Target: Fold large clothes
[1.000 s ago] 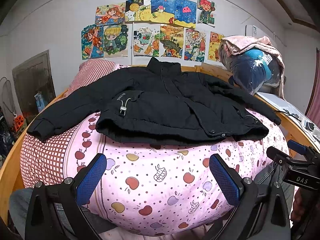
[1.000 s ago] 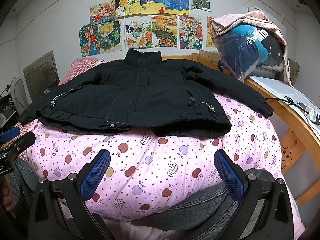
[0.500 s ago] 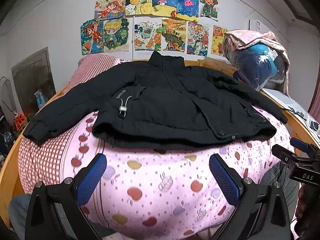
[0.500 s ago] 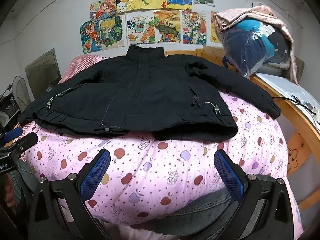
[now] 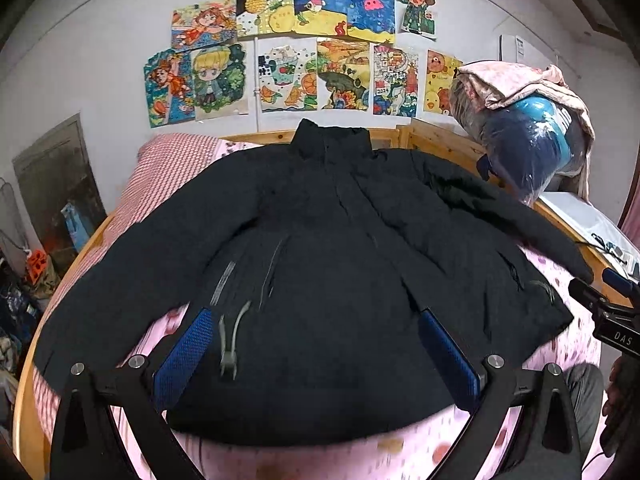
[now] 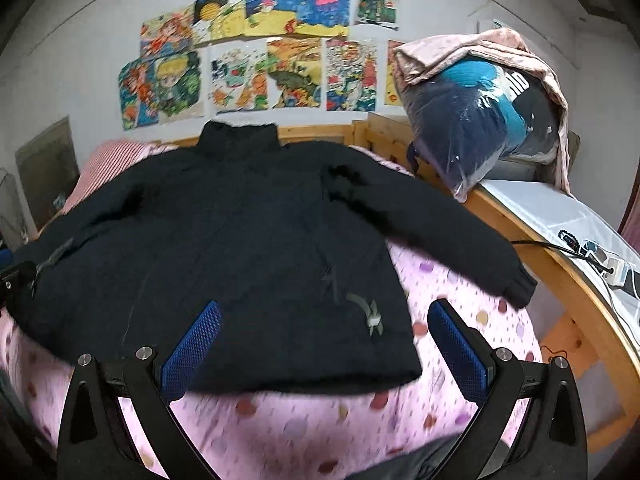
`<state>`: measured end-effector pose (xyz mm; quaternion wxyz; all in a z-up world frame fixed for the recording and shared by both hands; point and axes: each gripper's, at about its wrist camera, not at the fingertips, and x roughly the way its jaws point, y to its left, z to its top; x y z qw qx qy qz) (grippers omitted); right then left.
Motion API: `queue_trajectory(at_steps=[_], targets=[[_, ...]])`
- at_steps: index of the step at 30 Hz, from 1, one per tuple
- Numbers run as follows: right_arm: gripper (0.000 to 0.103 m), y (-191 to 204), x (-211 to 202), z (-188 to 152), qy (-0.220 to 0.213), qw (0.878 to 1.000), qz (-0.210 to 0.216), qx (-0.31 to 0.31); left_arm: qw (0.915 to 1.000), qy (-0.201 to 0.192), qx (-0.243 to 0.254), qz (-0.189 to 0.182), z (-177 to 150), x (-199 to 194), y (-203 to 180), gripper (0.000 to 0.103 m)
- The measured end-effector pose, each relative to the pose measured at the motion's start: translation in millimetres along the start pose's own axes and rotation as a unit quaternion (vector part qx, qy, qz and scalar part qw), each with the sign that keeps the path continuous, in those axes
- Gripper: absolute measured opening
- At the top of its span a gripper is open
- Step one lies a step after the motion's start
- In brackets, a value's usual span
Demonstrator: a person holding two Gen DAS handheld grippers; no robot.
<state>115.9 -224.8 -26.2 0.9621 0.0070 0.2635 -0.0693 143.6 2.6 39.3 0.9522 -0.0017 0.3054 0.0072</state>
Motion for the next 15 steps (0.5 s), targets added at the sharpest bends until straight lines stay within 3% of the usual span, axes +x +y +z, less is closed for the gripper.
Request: queue_trajectory(at_steps=[4,8,12,15], targets=[[0.102,-25,27,20,-0.003,0.999,0.001,0.042,0.9998,0.007,0.009,-0.015,32,30,-5,0.103],[0.102,-60,65,27,0.041,0.994,0.002,0.104,0.9987,0.015,0.019,-0.045,64,66,-20,0.103],[0.102,-102,94,17,0.077,0.972,0.039,0.217,0.996,0.027,0.027,-0.08,97,116,-43,0.103],[0.102,-127,117,10,0.092,0.956,0.045,0.274,0.9928,0.036,0.026,-0.112,120,158,-65,0.103]])
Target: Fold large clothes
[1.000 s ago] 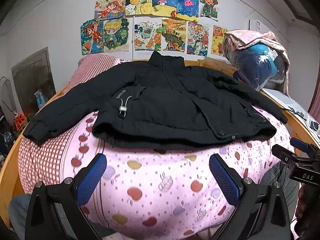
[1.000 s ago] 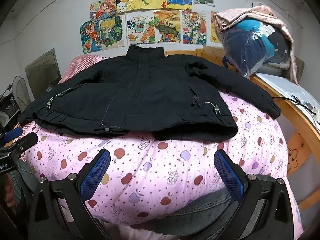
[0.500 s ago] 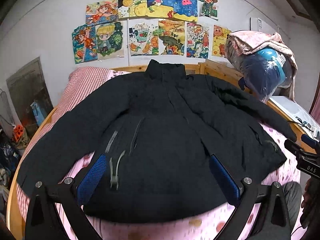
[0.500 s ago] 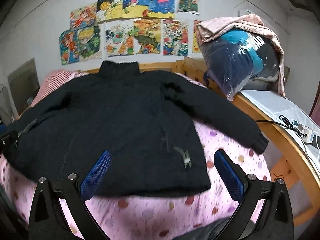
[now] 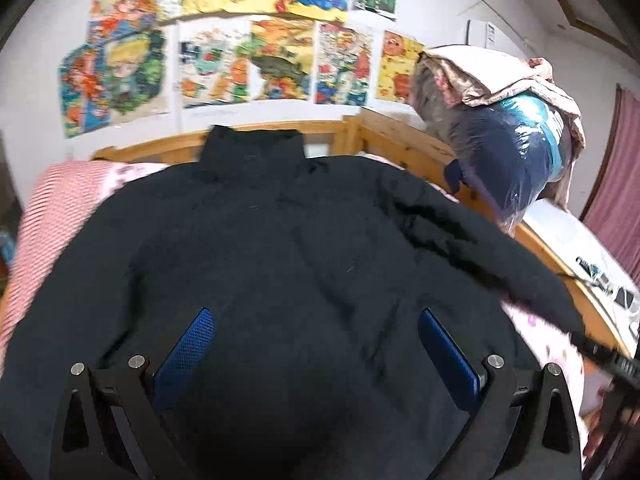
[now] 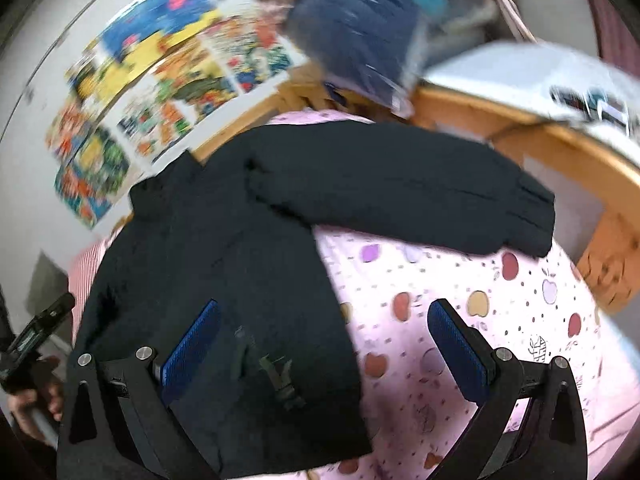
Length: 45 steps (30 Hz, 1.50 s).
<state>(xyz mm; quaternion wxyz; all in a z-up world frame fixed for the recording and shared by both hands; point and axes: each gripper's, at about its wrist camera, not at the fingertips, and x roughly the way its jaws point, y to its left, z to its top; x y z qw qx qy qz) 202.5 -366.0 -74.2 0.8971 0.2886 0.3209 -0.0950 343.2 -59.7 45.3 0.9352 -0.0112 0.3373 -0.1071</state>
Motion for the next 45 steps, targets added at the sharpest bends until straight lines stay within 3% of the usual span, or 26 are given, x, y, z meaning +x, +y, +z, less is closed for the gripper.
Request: queue_trajectory(at_steps=[8,14,16,21,24,27,29,31,33,36,40,45], targets=[[0.102,-49,60,9,0.001,0.989,0.029,0.142,0.998,0.029,0.003,-0.057,38,115,-53,0.103],[0.101,-55,92,23,-0.07,0.971,0.038,0.226,0.9973,0.047,-0.01,-0.055,53,180,-74,0.103],[0.095,-51,101,29,-0.092,0.965,0.034,0.245,0.9974,0.048,-0.018,-0.05,58,195,-74,0.103],[0.042,-52,114,49,-0.118,0.956,-0.013,0.268,0.997,0.059,-0.041,-0.028,73,242,-73,0.103],[0.028,-53,122,60,-0.129,0.953,-0.023,0.272,0.9961,0.071,-0.048,-0.021,80,269,-74,0.103],[0.015,-45,127,78,-0.143,0.959,-0.03,0.244,0.9934,0.098,-0.05,-0.032,81,297,-77,0.103],[0.011,-42,116,86,-0.156,0.963,-0.037,0.216,0.9907,0.131,-0.031,-0.019,77,319,-83,0.103],[0.009,-29,106,99,-0.182,0.967,-0.049,0.173,0.9888,0.149,-0.01,-0.006,72,330,-88,0.103],[0.009,-10,94,117,-0.207,0.968,-0.057,0.126,0.9894,0.144,-0.01,-0.016,73,327,-88,0.103],[0.008,26,72,145,-0.242,0.968,-0.054,0.044,0.9872,0.146,-0.032,-0.055,78,309,-74,0.103],[0.008,89,50,170,-0.273,0.958,-0.037,-0.083,0.985,0.143,-0.058,-0.077,84,265,-40,0.103],[0.008,171,51,176,-0.254,0.943,-0.003,-0.216,0.9862,0.121,-0.074,-0.085,83,196,13,0.103]])
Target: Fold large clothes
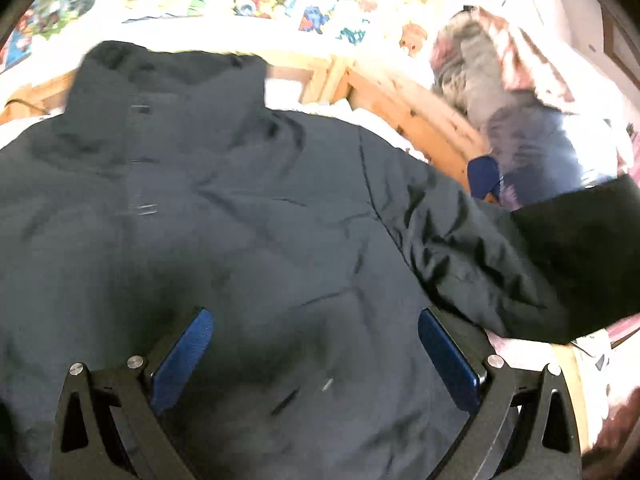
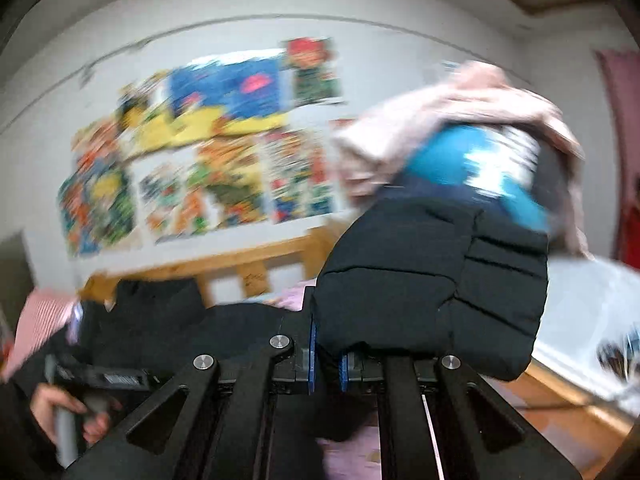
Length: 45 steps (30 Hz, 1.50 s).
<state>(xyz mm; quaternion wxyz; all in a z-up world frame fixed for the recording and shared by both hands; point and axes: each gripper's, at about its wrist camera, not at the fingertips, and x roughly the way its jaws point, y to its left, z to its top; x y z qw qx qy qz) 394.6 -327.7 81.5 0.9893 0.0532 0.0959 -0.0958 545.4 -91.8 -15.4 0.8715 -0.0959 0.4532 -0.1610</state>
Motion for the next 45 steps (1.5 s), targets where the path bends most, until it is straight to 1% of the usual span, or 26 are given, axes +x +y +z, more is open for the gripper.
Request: queue_trajectory(at_steps=[1,3,6,8,11,14,16,17,18,19,20,21,24,25,26,29,30,33,34,35,36,37,38,40,42,45], targets=[[0.008,11,0,0,0.007,1.0,0.012,-0.014,1.0,-0.004,-0.007,-0.002,-2,-12,8,0.103],[0.008,40,10,-1,0.038,0.997,0.049,-0.041,0.9995,-0.014,-0.024,-0.017,-12,-39,29,0.103],[0.008,72,14,-23,0.072,0.991,0.085,-0.074,0.9972,-0.031,-0.052,-0.044,-30,-73,59,0.103],[0.008,94,19,-36,0.094,0.985,0.107,-0.095,0.9946,-0.042,-0.068,-0.066,-36,-84,73,0.103],[0.008,124,25,-66,0.141,0.971,0.14,-0.135,0.9915,-0.055,-0.077,-0.09,-44,-94,88,0.103],[0.009,149,27,-102,0.174,0.954,0.152,-0.19,0.9869,-0.061,-0.092,-0.118,-53,-96,98,0.103],[0.014,163,27,-122,0.2,0.941,0.16,-0.22,0.9824,-0.058,-0.107,-0.141,-59,-91,106,0.103],[0.022,170,29,-127,0.214,0.936,0.166,-0.226,0.9808,-0.056,-0.114,-0.148,-59,-87,108,0.103],[0.034,174,30,-133,0.23,0.93,0.174,-0.227,0.9783,-0.05,-0.123,-0.159,-61,-81,111,0.103],[0.04,175,29,-137,0.241,0.927,0.183,-0.224,0.9759,-0.042,-0.131,-0.169,-63,-75,113,0.103],[0.052,175,27,-139,0.244,0.925,0.187,-0.222,0.9744,-0.036,-0.134,-0.177,-63,-72,114,0.103],[0.06,176,24,-141,0.247,0.924,0.193,-0.222,0.9724,-0.026,-0.137,-0.187,-64,-64,115,0.103],[0.063,174,9,-144,0.252,0.915,0.22,-0.224,0.9671,-0.004,-0.146,-0.208,-64,-42,118,0.103],[0.063,170,2,-145,0.254,0.914,0.224,-0.225,0.9669,0.004,-0.149,-0.207,-65,-35,120,0.103],[0.063,164,-4,-145,0.255,0.913,0.226,-0.224,0.9692,0.02,-0.155,-0.19,-65,-24,120,0.103],[0.063,141,-26,-146,0.253,0.916,0.225,-0.213,0.9747,0.048,-0.169,-0.138,-69,-1,124,0.103],[0.063,130,-35,-147,0.254,0.919,0.221,-0.204,0.9748,0.057,-0.175,-0.125,-71,7,126,0.103],[0.063,104,-37,-144,0.26,0.926,0.216,-0.17,0.9755,0.056,-0.176,-0.12,-70,18,125,0.1],[0.063,95,-41,-142,0.261,0.928,0.214,-0.155,0.9771,0.049,-0.172,-0.115,-69,20,122,0.085],[0.063,87,-42,-141,0.261,0.931,0.21,-0.143,0.9784,0.048,-0.169,-0.109,-67,19,120,0.063],[0.063,79,-48,-139,0.257,0.936,0.204,-0.13,0.9803,0.05,-0.166,-0.095,-65,22,117,0.05],[0.063,75,-43,-134,0.254,0.938,0.2,-0.122,0.982,0.051,-0.162,-0.083,-63,22,116,0.035],[0.063,70,-43,-133,0.251,0.941,0.195,-0.115,0.9842,0.048,-0.157,-0.068,-63,21,112,0.024],[0.063,60,-46,-130,0.246,0.947,0.18,-0.101,0.9889,0.029,-0.136,-0.053,-61,12,103,0.011],[0.063,55,-33,-128,0.248,0.949,0.172,-0.09,0.9929,0.003,-0.113,-0.038,-56,-3,94,0.007],[0.063,44,-23,-121,0.244,0.955,0.155,-0.07,0.9963,-0.055,-0.065,-0.007,-46,-40,79,0.005]])
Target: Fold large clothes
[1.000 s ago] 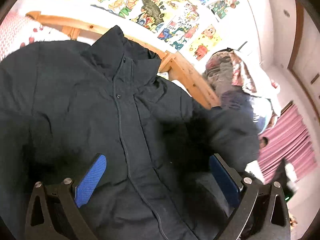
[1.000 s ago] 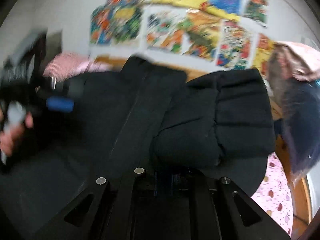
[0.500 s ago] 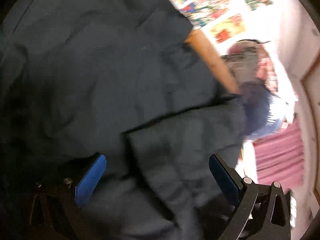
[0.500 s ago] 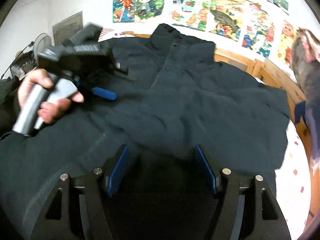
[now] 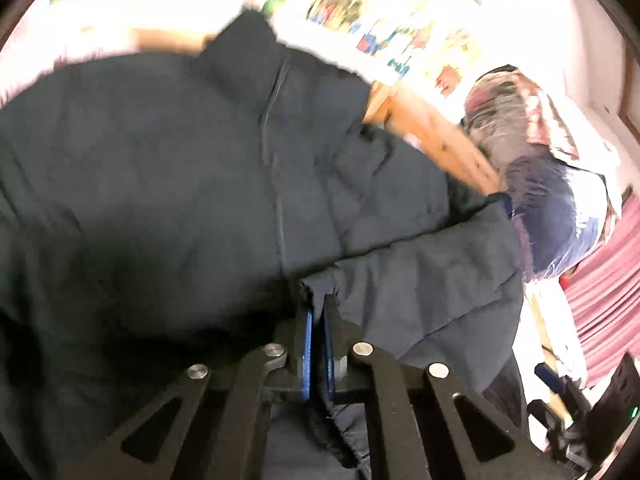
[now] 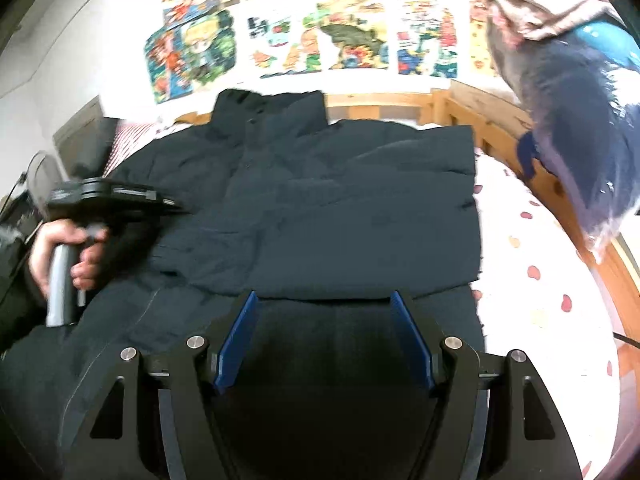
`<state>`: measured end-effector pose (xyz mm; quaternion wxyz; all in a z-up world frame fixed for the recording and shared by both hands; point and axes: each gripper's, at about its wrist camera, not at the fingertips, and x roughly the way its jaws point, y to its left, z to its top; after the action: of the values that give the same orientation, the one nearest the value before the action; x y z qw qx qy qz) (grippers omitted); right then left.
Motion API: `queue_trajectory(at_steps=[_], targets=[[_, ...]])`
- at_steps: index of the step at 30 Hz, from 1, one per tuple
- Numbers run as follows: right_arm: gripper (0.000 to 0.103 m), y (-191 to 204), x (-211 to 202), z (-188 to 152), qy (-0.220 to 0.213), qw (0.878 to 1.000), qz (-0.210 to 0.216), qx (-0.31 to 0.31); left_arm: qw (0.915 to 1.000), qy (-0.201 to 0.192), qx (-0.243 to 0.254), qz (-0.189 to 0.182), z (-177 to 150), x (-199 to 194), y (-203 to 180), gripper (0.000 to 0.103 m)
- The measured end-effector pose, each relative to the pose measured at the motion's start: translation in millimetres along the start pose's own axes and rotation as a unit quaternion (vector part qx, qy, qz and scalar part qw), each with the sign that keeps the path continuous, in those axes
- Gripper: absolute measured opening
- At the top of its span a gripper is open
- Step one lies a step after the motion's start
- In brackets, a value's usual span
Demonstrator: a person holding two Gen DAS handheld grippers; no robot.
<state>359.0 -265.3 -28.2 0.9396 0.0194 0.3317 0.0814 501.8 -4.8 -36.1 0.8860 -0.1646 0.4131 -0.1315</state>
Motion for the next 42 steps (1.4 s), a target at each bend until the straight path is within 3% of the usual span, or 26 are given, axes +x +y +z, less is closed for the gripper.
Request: queue_trajectory(at_steps=[5,8,13,15,16,19,23,29,34,38,39,41,42], targets=[[0.063,-11,9,30,-0.03,0.999,-0.031,0.011,0.9927,-0.102,0.042,0.049,18,-65,-7,0.005],[0.063,-5,26,51,-0.042,0.998,-0.045,-0.013,0.9856,-0.125,0.055,0.1,23,-86,-1,0.005],[0.06,19,75,78,-0.03,0.992,-0.083,-0.09,0.9798,-0.081,0.038,0.179,17,-77,31,0.005],[0.047,24,103,84,-0.008,0.99,-0.095,-0.102,0.9778,-0.05,0.031,0.201,9,-63,47,0.005],[0.045,25,116,84,0.009,0.99,-0.099,-0.103,0.9774,-0.031,0.023,0.208,6,-53,56,0.005],[0.044,26,152,78,0.055,0.987,-0.112,-0.105,0.9774,0.001,-0.009,0.211,1,-35,78,0.005],[0.045,27,183,60,0.09,0.985,-0.11,-0.102,0.9753,0.019,-0.01,0.22,1,-21,86,0.005],[0.045,35,194,45,0.083,0.982,-0.126,-0.112,0.9712,0.035,-0.01,0.235,-10,-4,91,0.009],[0.052,38,169,42,0.058,0.985,-0.122,-0.106,0.9764,0.024,-0.026,0.213,-8,-14,96,0.01],[0.06,23,140,45,0.058,0.993,-0.084,-0.064,0.9804,0.015,-0.022,0.195,-12,-36,84,0.021],[0.064,22,134,44,0.059,0.994,-0.076,-0.056,0.9813,0.011,-0.017,0.192,-14,-43,79,0.03],[0.068,20,121,42,0.061,0.995,-0.07,-0.045,0.9834,0.0,-0.011,0.181,-20,-57,69,0.057],[0.069,20,113,41,0.061,0.995,-0.064,-0.041,0.9856,-0.01,-0.011,0.169,-22,-66,64,0.064]])
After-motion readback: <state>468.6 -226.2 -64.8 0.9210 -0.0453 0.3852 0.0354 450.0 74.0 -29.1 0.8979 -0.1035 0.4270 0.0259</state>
